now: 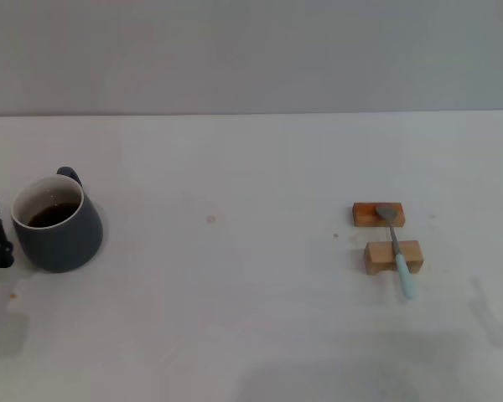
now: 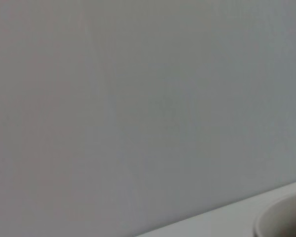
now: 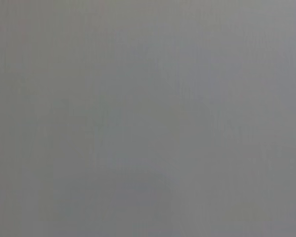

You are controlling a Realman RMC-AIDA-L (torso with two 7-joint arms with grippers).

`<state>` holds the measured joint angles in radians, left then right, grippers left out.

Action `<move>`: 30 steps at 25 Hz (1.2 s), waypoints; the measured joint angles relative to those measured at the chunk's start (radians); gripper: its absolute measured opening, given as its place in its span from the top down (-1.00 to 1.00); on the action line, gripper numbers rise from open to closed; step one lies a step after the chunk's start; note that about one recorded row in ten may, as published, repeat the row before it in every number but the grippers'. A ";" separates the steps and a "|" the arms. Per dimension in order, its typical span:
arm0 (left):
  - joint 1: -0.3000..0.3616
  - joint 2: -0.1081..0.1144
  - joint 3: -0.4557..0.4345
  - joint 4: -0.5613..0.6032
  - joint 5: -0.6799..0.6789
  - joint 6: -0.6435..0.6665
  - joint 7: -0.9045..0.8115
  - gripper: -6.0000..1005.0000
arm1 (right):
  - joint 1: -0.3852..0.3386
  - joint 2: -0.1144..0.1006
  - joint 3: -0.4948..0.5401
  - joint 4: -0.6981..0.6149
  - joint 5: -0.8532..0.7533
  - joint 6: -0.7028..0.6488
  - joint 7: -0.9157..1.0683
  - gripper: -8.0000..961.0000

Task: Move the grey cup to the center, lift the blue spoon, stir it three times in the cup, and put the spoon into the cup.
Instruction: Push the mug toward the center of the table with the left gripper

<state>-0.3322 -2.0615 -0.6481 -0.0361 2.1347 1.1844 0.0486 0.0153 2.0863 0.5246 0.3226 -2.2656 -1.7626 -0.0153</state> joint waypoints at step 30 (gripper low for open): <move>-0.057 -0.002 0.139 -0.017 -0.008 -0.093 0.126 0.96 | -0.002 -0.001 0.000 0.000 -0.005 -0.011 0.000 -0.66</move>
<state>-0.3893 -2.0633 -0.5094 -0.0532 2.1266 1.0911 0.1744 0.0137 2.0849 0.5246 0.3227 -2.2709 -1.7738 -0.0152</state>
